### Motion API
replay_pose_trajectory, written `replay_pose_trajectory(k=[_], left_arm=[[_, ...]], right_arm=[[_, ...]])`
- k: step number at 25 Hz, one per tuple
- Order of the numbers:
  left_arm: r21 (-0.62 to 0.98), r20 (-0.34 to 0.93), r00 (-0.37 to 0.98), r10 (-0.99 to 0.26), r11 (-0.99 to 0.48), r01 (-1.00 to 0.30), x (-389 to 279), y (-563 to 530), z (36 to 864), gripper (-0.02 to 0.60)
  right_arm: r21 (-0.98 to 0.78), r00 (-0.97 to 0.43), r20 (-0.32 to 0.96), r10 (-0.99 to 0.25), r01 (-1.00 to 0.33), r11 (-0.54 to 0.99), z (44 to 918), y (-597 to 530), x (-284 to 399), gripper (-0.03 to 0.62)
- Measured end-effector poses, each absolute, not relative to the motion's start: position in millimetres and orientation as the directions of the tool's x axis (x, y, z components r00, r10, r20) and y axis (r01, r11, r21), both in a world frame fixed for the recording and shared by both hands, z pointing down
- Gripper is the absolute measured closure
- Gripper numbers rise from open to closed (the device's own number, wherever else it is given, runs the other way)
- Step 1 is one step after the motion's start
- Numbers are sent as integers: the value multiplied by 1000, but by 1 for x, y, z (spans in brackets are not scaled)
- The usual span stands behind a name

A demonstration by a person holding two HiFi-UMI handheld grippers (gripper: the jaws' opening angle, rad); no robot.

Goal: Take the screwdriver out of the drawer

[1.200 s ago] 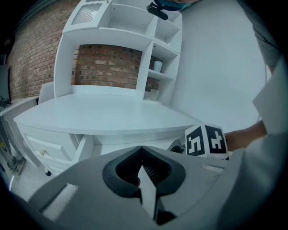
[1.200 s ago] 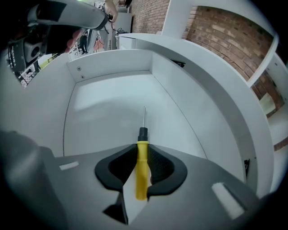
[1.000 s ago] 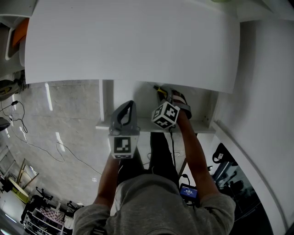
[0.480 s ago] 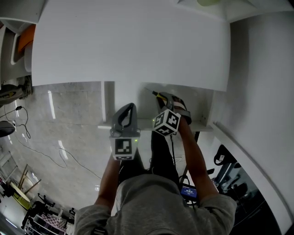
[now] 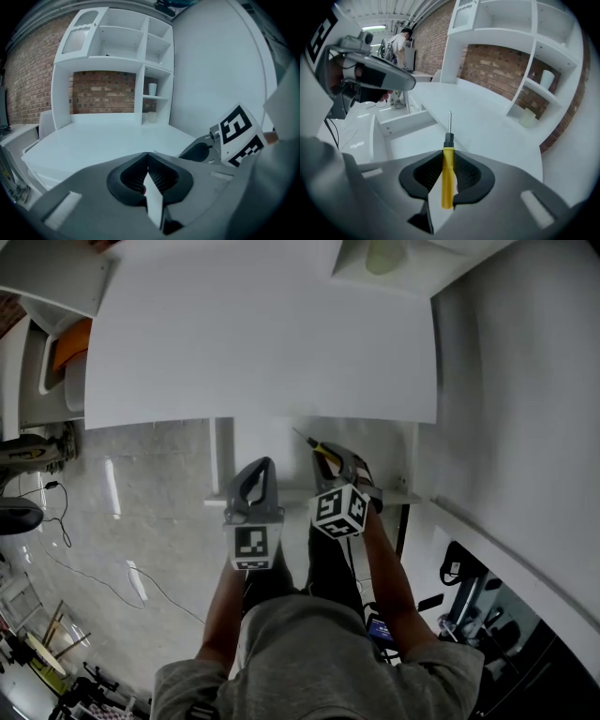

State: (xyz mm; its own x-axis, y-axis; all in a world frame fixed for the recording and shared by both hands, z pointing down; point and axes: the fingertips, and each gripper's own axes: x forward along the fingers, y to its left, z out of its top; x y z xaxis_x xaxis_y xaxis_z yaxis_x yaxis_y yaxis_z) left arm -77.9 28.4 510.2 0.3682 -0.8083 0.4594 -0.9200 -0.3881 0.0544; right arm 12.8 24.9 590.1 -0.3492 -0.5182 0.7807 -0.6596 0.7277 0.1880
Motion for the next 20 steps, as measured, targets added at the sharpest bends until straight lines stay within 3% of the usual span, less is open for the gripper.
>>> replay_pose_trajectory(k=[20], left_arm=[[-21, 344, 415, -842, -449, -893, -13, 37, 398, 569]], right_arm=[[116, -293, 577, -762, -894, 432, 437, 39, 107, 519]])
